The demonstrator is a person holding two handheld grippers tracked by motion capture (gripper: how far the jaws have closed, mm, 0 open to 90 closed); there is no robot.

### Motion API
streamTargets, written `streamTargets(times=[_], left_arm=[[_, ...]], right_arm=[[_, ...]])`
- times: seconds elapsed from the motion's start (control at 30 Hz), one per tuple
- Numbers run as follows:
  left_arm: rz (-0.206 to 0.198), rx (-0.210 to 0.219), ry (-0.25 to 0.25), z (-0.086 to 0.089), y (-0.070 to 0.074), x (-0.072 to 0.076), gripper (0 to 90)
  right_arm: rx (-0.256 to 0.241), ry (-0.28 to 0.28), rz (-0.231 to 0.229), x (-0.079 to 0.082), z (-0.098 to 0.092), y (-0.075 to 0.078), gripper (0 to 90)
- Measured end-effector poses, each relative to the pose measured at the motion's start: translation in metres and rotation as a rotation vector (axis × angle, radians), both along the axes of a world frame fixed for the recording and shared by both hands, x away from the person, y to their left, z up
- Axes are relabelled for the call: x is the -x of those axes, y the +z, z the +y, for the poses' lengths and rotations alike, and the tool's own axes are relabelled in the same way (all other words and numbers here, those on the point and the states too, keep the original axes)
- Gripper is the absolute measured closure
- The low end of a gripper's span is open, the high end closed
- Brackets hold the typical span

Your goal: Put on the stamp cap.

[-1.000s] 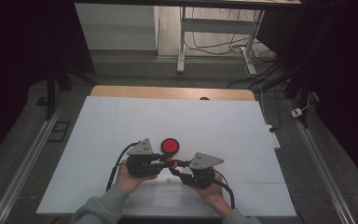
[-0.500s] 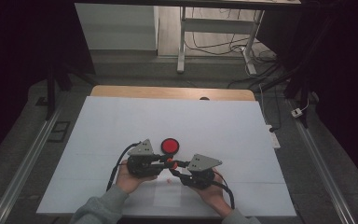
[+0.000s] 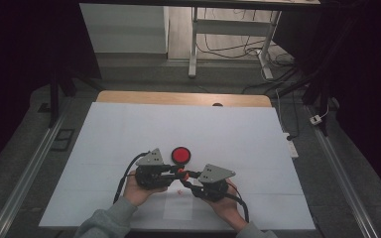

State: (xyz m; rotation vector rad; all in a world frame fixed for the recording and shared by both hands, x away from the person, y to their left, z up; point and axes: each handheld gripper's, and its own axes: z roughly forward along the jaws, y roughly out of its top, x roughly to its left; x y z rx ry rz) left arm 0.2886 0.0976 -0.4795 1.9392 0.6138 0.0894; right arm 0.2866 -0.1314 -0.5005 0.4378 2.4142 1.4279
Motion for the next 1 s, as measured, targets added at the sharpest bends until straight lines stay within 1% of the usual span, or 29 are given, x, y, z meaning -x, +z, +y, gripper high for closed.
streamTargets(times=[0.2, 0.43, 0.53, 0.73, 1.0], left_arm=[[-0.001, -0.011, 0.004, -0.0029, -0.0028, 0.0007, 72.7], [-0.012, -0.018, 0.014, -0.0057, -0.0044, 0.0026, 72.7], [-0.012, -0.017, 0.013, -0.0056, -0.0045, 0.0026, 72.7], [-0.014, -0.020, 0.012, -0.0054, -0.0026, 0.0030, 72.6], [-0.011, -0.023, 0.014, -0.0055, -0.0014, 0.0030, 72.5]], right_arm=[[0.032, 0.002, -0.008, 0.0000, 0.0005, -0.0005, 65.0], [0.053, 0.007, -0.008, -0.0004, -0.0004, -0.0003, 64.9], [0.049, 0.007, -0.004, -0.0005, -0.0008, -0.0009, 64.9], [0.022, 0.015, 0.011, -0.0016, -0.0019, -0.0012, 64.6], [0.007, 0.019, 0.021, -0.0022, -0.0026, -0.0020, 64.3]])
